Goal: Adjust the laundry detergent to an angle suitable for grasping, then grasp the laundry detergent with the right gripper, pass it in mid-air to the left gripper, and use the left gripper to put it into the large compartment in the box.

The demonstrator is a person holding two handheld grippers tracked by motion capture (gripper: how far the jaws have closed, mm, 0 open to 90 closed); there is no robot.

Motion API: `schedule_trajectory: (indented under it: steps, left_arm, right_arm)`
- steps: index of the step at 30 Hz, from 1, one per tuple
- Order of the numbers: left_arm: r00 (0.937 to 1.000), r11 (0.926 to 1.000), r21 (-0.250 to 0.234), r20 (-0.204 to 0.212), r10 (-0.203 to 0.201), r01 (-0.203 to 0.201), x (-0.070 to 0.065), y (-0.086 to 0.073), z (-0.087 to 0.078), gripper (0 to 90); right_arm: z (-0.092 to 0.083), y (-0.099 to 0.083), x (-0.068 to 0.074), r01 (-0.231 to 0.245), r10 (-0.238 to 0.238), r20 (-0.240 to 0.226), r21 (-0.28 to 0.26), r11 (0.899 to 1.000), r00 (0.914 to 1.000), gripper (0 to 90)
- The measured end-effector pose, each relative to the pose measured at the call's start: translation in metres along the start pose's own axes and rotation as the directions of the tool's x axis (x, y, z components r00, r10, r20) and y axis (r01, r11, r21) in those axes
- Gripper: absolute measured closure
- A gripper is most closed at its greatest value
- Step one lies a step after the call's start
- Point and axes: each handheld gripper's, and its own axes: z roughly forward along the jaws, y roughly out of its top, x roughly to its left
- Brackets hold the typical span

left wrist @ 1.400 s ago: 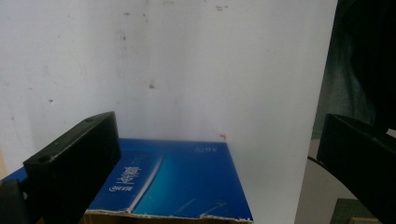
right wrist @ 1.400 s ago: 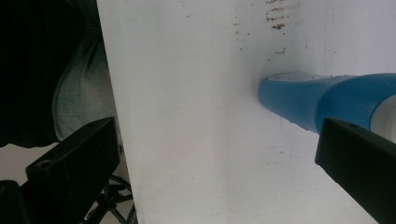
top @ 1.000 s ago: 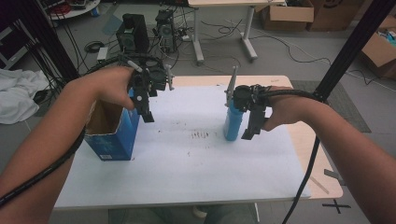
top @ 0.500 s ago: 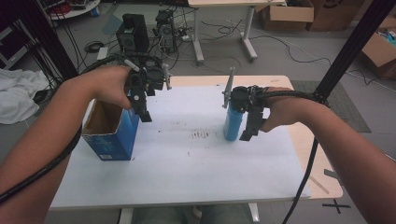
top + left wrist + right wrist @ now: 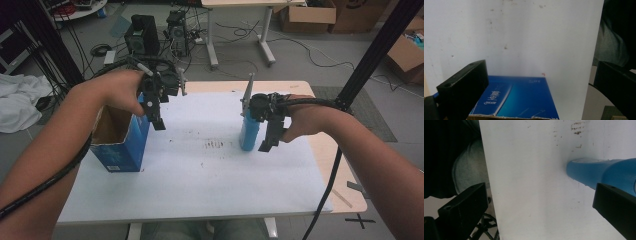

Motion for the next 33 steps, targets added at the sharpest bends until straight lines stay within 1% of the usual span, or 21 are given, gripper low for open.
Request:
schedule_trajectory:
  steps: [1, 3, 4, 8, 11, 14, 16, 22, 24, 25, 27, 33]
  left_arm:
    - [1.0, 1.0, -0.006, 0.002, 0.002, -0.002, -0.0002, 0.0004, -0.0003, 0.1]
    - [1.0, 1.0, 0.002, -0.003, 0.006, -0.006, 0.0001, 0.0016, -0.001, 0.1]
    - [1.0, 1.0, -0.001, -0.006, 0.004, -0.004, 0.0002, 0.0016, -0.0007, 0.1]
    - [1.0, 1.0, -0.006, -0.001, 0.005, -0.005, -0.0005, 0.0014, -0.0009, 0.1]
    - [1.0, 1.0, 0.006, 0.005, 0.0, 0.0, -0.0001, 0.0006, 0.0011, 0.1]
    - [1.0, 1.0, 0.002, 0.003, -0.008, 0.008, 0.0006, -0.0017, 0.0011, 0.1]
    - [1.0, 1.0, 0.004, 0.001, -0.006, 0.006, 0.0003, -0.0021, 0.001, 0.1]
    - [1.0, 1.0, 0.003, 0.001, 0.0, 0.0, -0.0022, -0.0025, -0.0028, 0.1]
    - [1.0, 1.0, 0.009, -0.007, -0.003, 0.003, -0.002, -0.0026, -0.0037, 0.1]
    - [1.0, 1.0, 0.003, -0.007, -0.001, 0.001, -0.0017, -0.0029, -0.0048, 0.1]
    - [1.0, 1.0, 0.005, -0.008, 0.0, 0.0, -0.0019, -0.0029, -0.0049, 0.1]
    - [1.0, 1.0, 0.008, -0.008, 0.003, -0.003, -0.004, -0.0013, -0.0041, 0.1]
  right_arm:
    - [0.0007, 0.0001, 0.0001, -0.001, 0.001, 0.002, -0.002, 1.0, 1.0, 0.0]
    - [0.0006, 0.0003, 0.0005, 0.001, -0.001, 0.002, 0.001, 1.0, 1.0, 0.0]
    - [0.0006, 0.0002, 0.0005, 0.002, -0.002, 0.003, 0.002, 1.0, 1.0, 0.0]
    - [0.0002, -0.0004, -0.0003, -0.001, 0.001, 0.003, 0.001, 1.0, 1.0, 0.0]
    - [-0.0004, -0.0007, -0.0003, 0.001, -0.001, -0.001, 0.003, 1.0, 1.0, 0.0]
    - [0.0004, -0.0009, -0.0017, 0.002, -0.002, -0.002, 0.005, 1.0, 1.0, 0.0]
    - [0.0009, 0.0, -0.0023, 0.002, -0.002, 0.001, 0.002, 1.0, 1.0, 0.0]
    - [-0.0008, 0.0018, -0.0007, 0.006, -0.006, 0.005, 0.0, 1.0, 1.0, 0.0]
    - [-0.0014, 0.0014, -0.0009, 0.002, -0.002, 0.004, 0.0, 1.0, 1.0, 0.0]
    - [-0.0013, 0.0002, -0.0008, -0.004, 0.004, 0.008, -0.004, 1.0, 1.0, 0.0]
    - [-0.0016, -0.0004, 0.0003, -0.006, 0.006, 0.012, 0.003, 1.0, 0.9999, 0.0]
    - [-0.003, -0.0025, 0.006, -0.002, 0.002, 0.016, -0.012, 1.0, 0.9999, 0.0]
